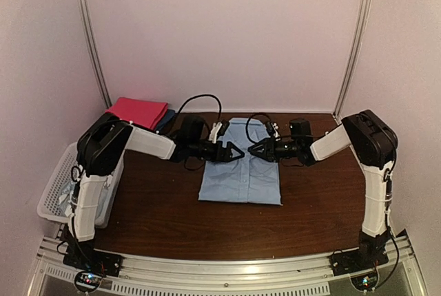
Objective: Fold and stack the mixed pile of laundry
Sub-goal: Smooth out the 2/3-rectangle-folded shirt at the center of the board, then pick up the 2/3-rectangle-folded shirt from the center of the board.
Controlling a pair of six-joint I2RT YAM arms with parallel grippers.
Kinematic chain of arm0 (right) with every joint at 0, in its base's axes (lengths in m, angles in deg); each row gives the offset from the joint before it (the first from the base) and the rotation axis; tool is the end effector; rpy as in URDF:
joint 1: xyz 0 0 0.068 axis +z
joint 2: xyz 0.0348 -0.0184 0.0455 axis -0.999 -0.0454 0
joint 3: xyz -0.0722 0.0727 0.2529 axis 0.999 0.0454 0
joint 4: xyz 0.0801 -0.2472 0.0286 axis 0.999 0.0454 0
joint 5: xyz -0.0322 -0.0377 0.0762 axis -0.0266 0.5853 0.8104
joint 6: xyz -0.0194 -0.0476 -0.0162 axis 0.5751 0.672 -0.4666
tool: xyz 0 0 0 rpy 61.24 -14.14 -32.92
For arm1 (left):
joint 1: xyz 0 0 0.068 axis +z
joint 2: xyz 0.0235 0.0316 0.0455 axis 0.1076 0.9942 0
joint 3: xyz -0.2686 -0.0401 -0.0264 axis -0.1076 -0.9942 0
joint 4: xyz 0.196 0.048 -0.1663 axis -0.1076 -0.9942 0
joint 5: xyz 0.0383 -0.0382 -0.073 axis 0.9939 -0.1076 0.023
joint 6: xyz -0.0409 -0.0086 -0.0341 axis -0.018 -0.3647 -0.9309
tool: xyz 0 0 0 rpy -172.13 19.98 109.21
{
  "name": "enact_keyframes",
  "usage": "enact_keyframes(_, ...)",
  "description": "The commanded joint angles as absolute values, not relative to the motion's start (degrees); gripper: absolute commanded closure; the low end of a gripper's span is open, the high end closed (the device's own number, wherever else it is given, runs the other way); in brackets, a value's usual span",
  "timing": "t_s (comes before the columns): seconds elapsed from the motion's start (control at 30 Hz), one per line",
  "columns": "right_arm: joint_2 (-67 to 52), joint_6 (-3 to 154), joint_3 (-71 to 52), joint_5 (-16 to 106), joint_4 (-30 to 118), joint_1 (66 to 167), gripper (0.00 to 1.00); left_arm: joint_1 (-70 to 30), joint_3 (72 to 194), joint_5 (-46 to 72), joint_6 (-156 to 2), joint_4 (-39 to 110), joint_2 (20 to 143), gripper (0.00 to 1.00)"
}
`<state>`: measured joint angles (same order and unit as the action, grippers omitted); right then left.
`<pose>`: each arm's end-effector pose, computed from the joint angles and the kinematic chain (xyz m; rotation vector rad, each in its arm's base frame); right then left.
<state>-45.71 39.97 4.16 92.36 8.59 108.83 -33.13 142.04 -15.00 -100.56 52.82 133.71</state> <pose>0.3789 0.1801 0.1351 -0.3275 2.1419 1.6286 0.3622 -0.3236 0.1371 0.5321 2.2132 -1.4009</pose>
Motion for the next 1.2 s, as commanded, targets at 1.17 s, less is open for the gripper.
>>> enact_keyframes(1.17, -34.52, 69.56, -1.55, 81.62, 51.55, 116.95, 0.76, -61.39, 104.61, 44.52, -47.49, 42.54, 92.47, 0.08)
